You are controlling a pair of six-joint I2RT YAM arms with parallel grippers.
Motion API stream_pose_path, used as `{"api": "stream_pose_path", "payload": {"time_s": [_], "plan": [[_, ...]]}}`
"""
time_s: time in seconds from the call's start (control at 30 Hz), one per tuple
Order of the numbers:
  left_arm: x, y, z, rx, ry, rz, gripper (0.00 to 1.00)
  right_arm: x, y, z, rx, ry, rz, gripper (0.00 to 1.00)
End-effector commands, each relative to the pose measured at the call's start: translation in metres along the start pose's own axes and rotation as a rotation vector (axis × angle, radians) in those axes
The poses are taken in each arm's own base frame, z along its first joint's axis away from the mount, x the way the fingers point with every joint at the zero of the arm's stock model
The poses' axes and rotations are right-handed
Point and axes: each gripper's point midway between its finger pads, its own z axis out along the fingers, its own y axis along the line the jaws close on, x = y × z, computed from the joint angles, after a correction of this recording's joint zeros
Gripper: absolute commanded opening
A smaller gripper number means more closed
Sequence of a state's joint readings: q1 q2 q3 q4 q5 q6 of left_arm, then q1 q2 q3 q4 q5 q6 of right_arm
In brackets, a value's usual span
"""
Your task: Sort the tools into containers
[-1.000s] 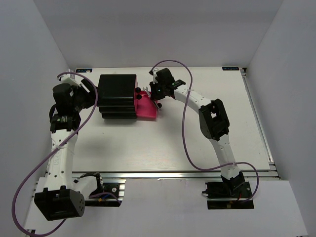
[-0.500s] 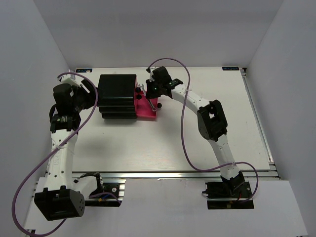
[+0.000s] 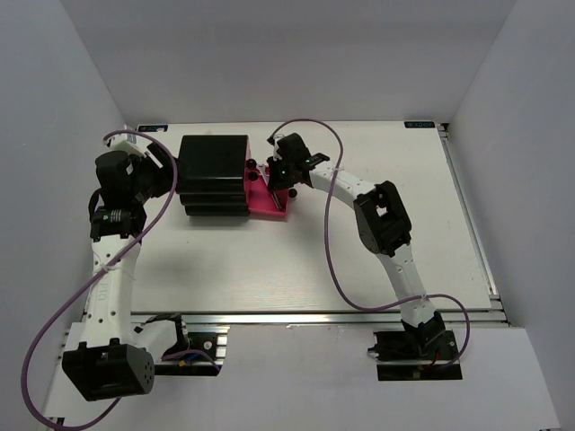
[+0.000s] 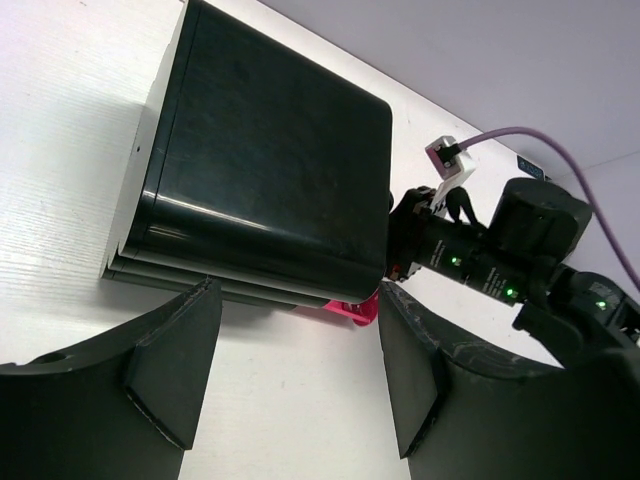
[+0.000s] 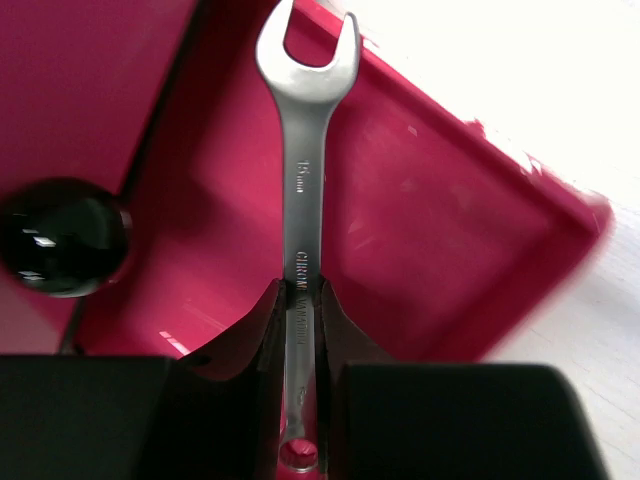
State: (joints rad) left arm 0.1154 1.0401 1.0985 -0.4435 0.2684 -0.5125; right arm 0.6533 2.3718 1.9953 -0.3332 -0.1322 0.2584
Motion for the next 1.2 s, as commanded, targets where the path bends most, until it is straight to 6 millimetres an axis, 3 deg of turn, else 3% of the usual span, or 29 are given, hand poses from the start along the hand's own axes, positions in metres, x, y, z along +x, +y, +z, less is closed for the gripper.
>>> {"api": "stream_pose_path", "payload": {"time_s": [0.0,0.13,0.33,0.67,0.7,0.8,0.93,1.07,1.13,1.17], "plan": [[-0.013,-0.008,-0.006,0.011,-0.038,0.019,0.73,-0.007,0.007,-0.013,-0.008,-0.034,-0.024,0.00],[-0.011,-0.007,-0.003,0.016,-0.030,0.016,0.73,0.004,0.006,-0.017,-0.012,-0.017,-0.034,0.00],[-0.009,-0.004,0.004,0.012,-0.017,0.022,0.73,-0.010,0.016,-0.021,-0.037,-0.052,-0.109,0.00],[-0.004,-0.002,0.005,0.011,-0.013,0.019,0.73,0.001,0.030,-0.021,-0.070,-0.020,-0.181,0.00],[-0.004,-0.002,0.005,0.011,-0.012,0.018,0.73,-0.001,0.030,-0.022,-0.072,-0.024,-0.185,0.18],[-0.003,0.001,0.008,0.007,-0.008,0.020,0.74,-0.013,0.034,-0.031,-0.083,-0.049,-0.203,0.37],[-0.002,0.006,0.017,-0.004,-0.002,0.031,0.74,-0.046,0.037,-0.064,-0.101,-0.144,-0.210,0.44],[-0.002,0.013,0.030,-0.020,0.005,0.049,0.74,-0.065,0.031,-0.094,-0.138,-0.190,-0.217,0.41],[0.001,0.020,0.041,-0.034,0.024,0.066,0.74,-0.081,0.017,-0.118,-0.152,-0.236,-0.210,0.25],[0.002,0.022,0.045,-0.037,0.030,0.071,0.74,-0.075,0.009,-0.120,-0.156,-0.229,-0.189,0.15]]}}
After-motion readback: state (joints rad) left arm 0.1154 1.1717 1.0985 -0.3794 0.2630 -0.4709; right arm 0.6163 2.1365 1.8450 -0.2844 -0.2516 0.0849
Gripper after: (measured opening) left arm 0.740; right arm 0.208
